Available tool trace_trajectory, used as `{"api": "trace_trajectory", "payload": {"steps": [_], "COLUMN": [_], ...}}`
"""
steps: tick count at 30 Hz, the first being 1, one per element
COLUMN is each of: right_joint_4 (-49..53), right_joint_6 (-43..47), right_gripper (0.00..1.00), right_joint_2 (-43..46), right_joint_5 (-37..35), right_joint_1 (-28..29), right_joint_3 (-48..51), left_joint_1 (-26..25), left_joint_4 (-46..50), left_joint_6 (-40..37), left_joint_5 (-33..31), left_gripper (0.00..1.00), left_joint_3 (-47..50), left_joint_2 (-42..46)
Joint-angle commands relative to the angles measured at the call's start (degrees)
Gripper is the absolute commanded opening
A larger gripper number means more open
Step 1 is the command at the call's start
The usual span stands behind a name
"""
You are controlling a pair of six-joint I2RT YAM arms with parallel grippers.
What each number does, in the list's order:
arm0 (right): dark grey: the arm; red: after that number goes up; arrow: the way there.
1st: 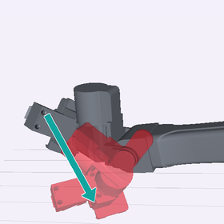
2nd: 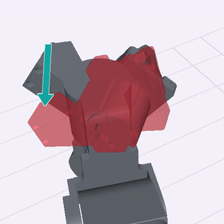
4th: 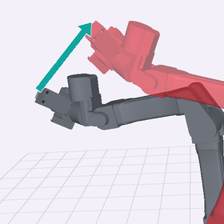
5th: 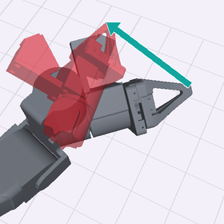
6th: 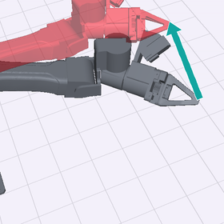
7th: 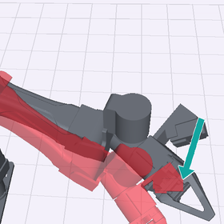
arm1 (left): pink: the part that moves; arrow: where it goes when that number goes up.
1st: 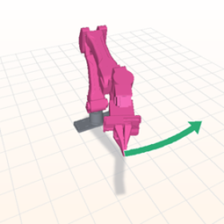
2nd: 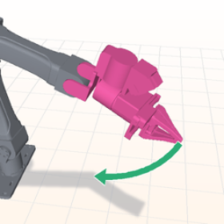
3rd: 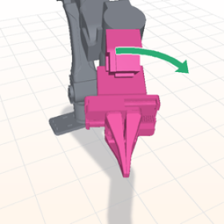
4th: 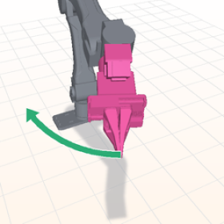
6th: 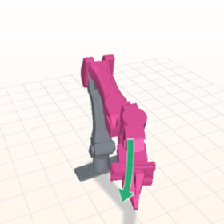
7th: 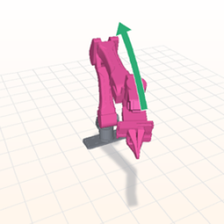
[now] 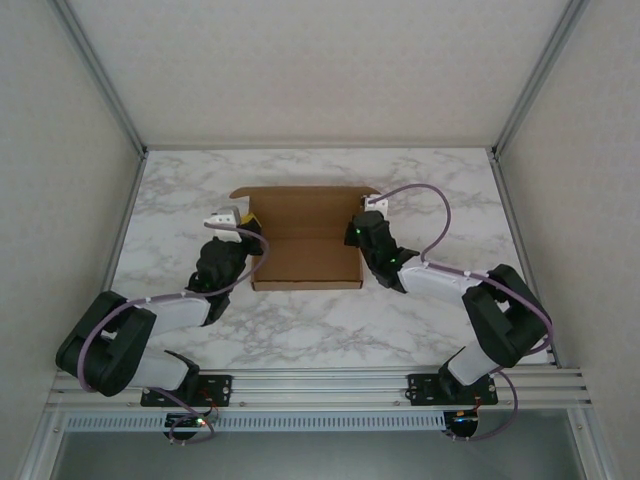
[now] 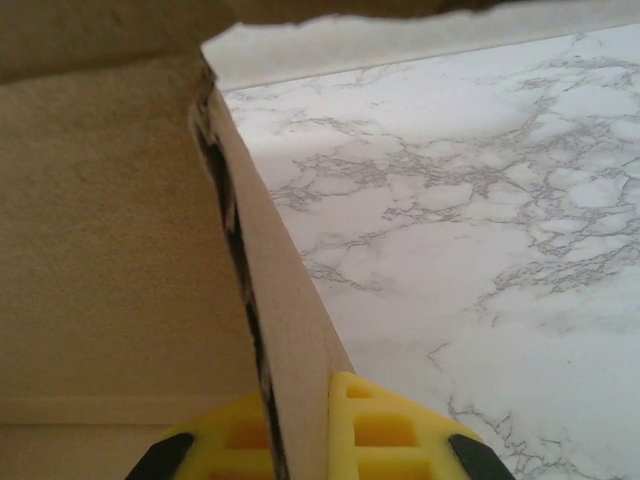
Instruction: Fold the paper box
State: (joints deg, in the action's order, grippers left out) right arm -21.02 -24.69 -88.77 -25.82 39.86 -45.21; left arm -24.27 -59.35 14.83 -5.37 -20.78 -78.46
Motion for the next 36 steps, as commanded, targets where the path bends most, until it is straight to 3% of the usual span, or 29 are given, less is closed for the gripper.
{"api": "trace_trajectory", "payload": {"steps": [1, 13, 36], "right_joint_4": [-6.67, -10.95, -23.82], "right_joint_6": [0.36, 1.54, 0.23], "right_gripper": [0.0, 0.0, 0.0], "right_joint_2": [1.9, 5.14, 1.67], "right_joint_5": [3.25, 5.28, 4.82], "right_joint_1": [1.1, 1.45, 2.42], "right_joint_3": [1.76, 8.34, 19.26], "left_joint_1": [-1.71, -5.78, -11.63], "left_joint_4": [-3.04, -7.36, -12.7], "left_joint_6": [0.11, -1.21, -4.43], "left_joint_5": [-0.31, -3.75, -9.23], "left_gripper": [0.1, 0.1, 0.05], "left_joint_3": [1.58, 6.39, 15.49], "left_joint_2": [0.05, 2.03, 3.24]}}
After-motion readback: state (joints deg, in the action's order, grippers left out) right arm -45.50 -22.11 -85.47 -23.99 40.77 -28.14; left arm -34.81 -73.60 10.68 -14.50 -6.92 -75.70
